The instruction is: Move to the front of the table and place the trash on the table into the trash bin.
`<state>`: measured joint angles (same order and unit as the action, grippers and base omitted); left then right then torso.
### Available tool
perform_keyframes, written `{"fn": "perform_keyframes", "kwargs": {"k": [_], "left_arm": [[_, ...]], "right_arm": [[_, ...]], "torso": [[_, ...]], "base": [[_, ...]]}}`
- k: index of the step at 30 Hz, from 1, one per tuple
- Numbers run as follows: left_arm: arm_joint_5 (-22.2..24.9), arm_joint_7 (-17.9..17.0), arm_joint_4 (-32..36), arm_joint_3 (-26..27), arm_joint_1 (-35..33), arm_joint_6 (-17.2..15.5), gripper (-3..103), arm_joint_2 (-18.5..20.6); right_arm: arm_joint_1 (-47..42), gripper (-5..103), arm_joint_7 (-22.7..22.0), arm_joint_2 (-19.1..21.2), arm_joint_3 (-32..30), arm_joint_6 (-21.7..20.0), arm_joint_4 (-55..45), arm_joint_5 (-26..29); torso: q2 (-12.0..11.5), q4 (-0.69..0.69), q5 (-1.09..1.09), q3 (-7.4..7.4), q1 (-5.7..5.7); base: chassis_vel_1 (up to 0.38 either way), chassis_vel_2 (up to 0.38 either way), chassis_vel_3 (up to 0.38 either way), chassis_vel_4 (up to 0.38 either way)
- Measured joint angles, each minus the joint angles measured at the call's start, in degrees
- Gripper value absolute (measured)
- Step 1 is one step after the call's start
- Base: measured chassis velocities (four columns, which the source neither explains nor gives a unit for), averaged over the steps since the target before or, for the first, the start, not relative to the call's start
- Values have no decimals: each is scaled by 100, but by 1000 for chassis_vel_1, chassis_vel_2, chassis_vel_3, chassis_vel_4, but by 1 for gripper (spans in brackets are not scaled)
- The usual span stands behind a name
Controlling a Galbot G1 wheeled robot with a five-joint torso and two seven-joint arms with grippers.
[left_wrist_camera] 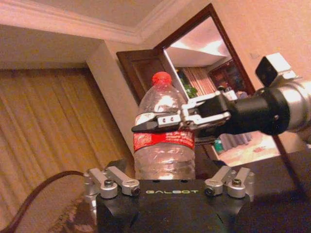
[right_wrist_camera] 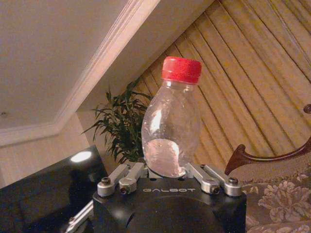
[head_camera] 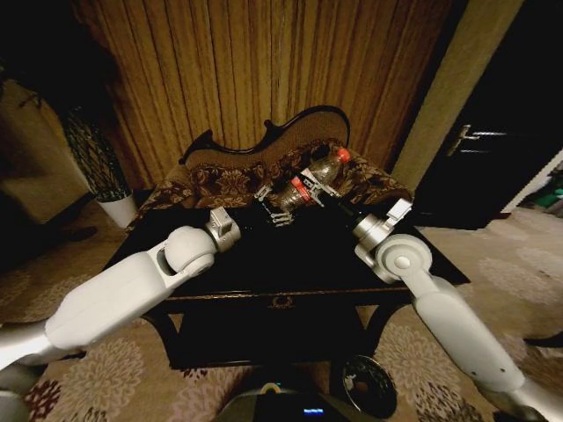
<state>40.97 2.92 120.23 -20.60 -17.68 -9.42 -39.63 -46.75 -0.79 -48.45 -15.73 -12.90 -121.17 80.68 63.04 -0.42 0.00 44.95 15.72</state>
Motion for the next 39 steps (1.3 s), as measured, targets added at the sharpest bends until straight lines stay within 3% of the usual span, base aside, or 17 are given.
{"fn": "perform_keyframes", "kwargs": {"k": [5, 11, 13, 14, 16, 17, 20, 21, 23, 25, 26, 27, 29, 32, 34, 39], "left_arm": [[192, 14, 95, 86, -40, -20, 98, 79], [591, -42, 253, 376, -115, -65, 100, 464], [1016, -326, 335, 753, -353, -205, 100, 775], [1016, -326, 335, 753, -353, -205, 100, 775], [1471, -753, 290, 1493, -781, -555, 100, 959], [1471, -753, 290, 1493, -781, -555, 100, 959], [1695, -1136, 206, 2739, -1744, -944, 100, 1073], [1695, -1136, 206, 2739, -1744, -944, 100, 1073], [1885, -1294, 391, 4001, -2821, -1196, 100, 1269], [1895, -1295, 429, 4233, -3027, -1202, 100, 1303], [1965, -1239, 666, 5454, -4229, -1231, 100, 1409], [1965, -1239, 666, 5454, -4229, -1231, 100, 1409], [2190, -1360, 899, 6644, -5385, -1274, 100, 1341], [2306, -1470, 969, 7091, -5773, -1319, 100, 1219], [2480, -1739, 1023, 7579, -6053, -1413, 100, 948], [2642, -2158, 1033, 8055, -6307, -1504, 100, 456]], "right_arm": [[-45, 24, -14, 12, -45, 0, 94, -193], [-161, 24, -195, -35, -142, 79, 300, -664], [-324, 24, -433, -61, -223, 92, 374, -1186], [-324, 24, -433, -61, -223, 92, 374, -1186], [-540, 24, -748, -81, -334, 58, 419, -1953], [-540, 24, -748, -81, -334, 58, 419, -1953], [-800, 24, -1217, -118, -509, -39, 461, -3005], [-800, 24, -1217, -118, -509, -39, 461, -3005], [-963, 24, -1448, -52, -672, -139, 424, -3331], [-1003, 24, -1477, -30, -707, -151, 408, -3382], [-1175, 24, -1589, 72, -848, -220, 328, -3483], [-1175, 24, -1589, 72, -848, -220, 328, -3483], [-1390, 24, -1693, 217, -1023, -299, 186, -3417], [-1518, 24, -1721, 311, -1122, -337, 119, -3361], [-1706, 24, -1787, 436, -1268, -389, 31, -3237], [-1981, 24, -1928, 572, -1490, -478, -109, -3046]], "torso": [[0, -1, -1, 0, 0], [0, -1, 0, 0, 0], [0, 1, 0, 0, 0], [0, 1, 0, 0, 0], [0, 1, 0, 0, 0], [0, 1, 0, 0, 0], [0, -3, -1, 0, 0], [0, -3, -1, 0, 0], [0, -1, -1, 0, 1], [0, 0, -1, 0, 1], [0, 2, 0, -1, 0], [0, 2, 0, -1, 0], [1, 2, 1, -1, -1], [1, 1, 1, -1, -1], [1, -2, 1, -1, 0], [0, -1, -1, 0, 0]], "base": [[0, 0, 0, 0], [0, 0, 0, 0], [0, 0, 0, 0], [0, 0, 0, 0], [0, 0, 0, 0], [0, 0, 0, 0], [0, 0, 0, 0], [0, 0, 0, 0], [0, 0, 0, 0], [0, 0, 0, 0], [0, 0, 0, 0], [0, 0, 0, 0], [0, 0, 0, 0], [0, 0, 0, 0], [0, 0, 0, 0], [0, 0, 0, 0]]}}
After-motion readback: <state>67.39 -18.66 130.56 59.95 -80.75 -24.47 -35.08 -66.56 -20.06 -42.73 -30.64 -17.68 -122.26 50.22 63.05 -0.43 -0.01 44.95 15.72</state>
